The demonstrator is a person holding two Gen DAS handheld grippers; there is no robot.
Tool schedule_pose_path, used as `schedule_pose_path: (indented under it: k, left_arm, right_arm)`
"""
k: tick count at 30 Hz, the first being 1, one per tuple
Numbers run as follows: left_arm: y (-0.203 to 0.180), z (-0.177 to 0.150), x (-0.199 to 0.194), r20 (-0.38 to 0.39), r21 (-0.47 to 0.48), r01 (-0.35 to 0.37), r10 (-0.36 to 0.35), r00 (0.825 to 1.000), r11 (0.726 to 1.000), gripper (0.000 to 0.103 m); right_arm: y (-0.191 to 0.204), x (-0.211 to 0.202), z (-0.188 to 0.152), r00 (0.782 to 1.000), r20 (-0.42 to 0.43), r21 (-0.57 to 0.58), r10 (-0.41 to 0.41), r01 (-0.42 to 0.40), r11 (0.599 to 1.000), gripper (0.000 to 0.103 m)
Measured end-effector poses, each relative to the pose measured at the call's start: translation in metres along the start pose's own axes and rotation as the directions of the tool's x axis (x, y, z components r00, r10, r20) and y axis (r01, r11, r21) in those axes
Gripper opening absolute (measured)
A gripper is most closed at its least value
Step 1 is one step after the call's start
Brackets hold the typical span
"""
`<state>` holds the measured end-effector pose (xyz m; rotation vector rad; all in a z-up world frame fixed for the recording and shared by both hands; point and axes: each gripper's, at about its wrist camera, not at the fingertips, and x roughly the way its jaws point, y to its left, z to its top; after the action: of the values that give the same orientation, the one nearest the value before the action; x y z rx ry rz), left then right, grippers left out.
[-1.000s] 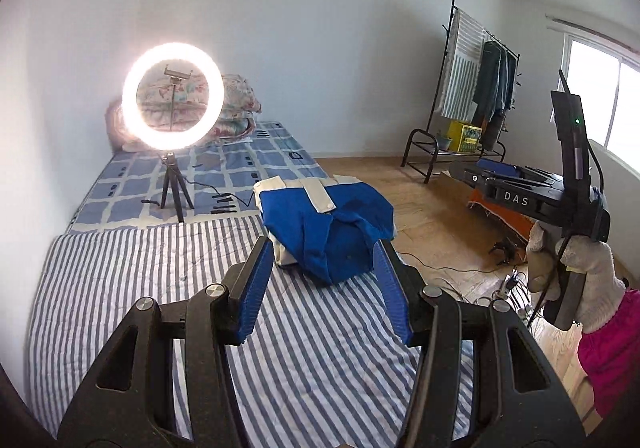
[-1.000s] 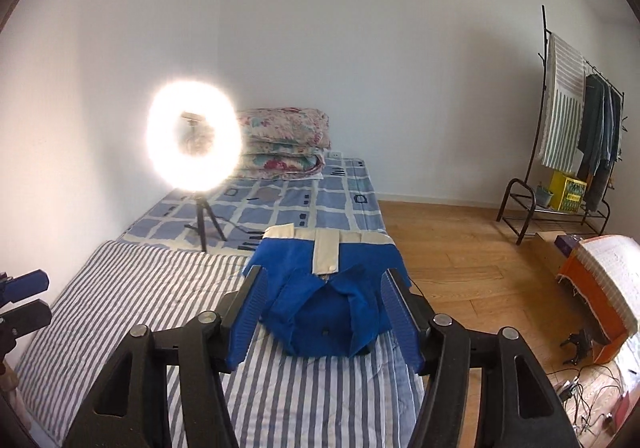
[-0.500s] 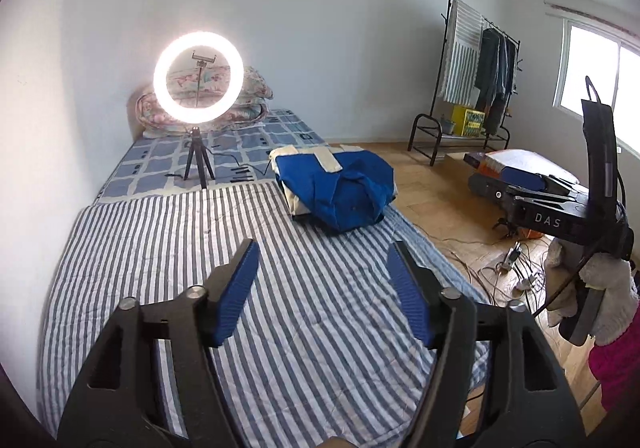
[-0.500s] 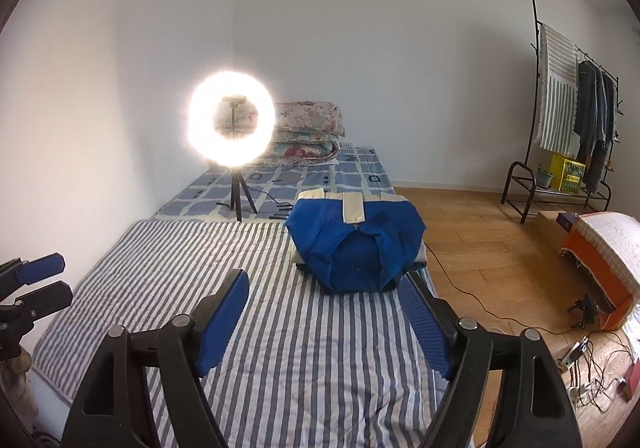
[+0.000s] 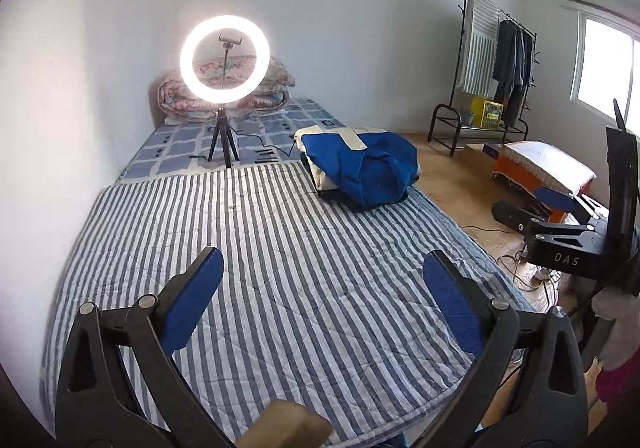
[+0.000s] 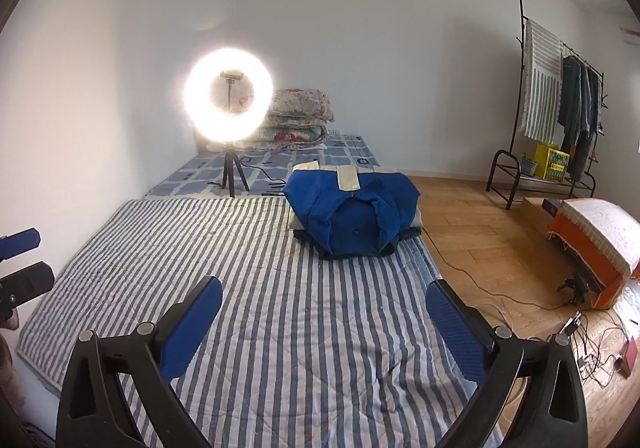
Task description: Fold large clothes
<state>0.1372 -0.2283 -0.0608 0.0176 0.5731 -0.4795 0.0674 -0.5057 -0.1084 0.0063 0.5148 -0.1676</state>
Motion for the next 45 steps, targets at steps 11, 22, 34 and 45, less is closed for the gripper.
schedule_pose_path:
  k: [11,22,34,45]
  left_arm:
    - [-0.015,-0.011,-0.008,0.003,0.048,-0.025,0.024,1.0,0.999,0.103]
    - [-0.012,-0.016,-0.009,-0.009,0.043,-0.041,0.041,0.999,0.998,0.103]
    - [-0.015,-0.017,-0.011,0.004,0.054,-0.047,0.046,0.999,0.997,0.103]
    - [-0.017,-0.017,-0.012,0.003,0.055,-0.052,0.052,0.999,0.997,0.103]
  right_arm:
    - [0.001,-0.007,-0.016,0.999,-0.008,0.034,-0.037,0.037,0.999,0.103]
    - [0.001,-0.01,-0.016,1.0,-0.002,0.045,-0.025,0.025,0.999,0.103]
    - [0.003,-0.01,-0.018,1.0,-0.006,0.037,-0.03,0.03,0.999,0.103]
    - [0.005,-0.009,-0.02,1.0,-0.01,0.029,-0.03,0.03,0.999,0.103]
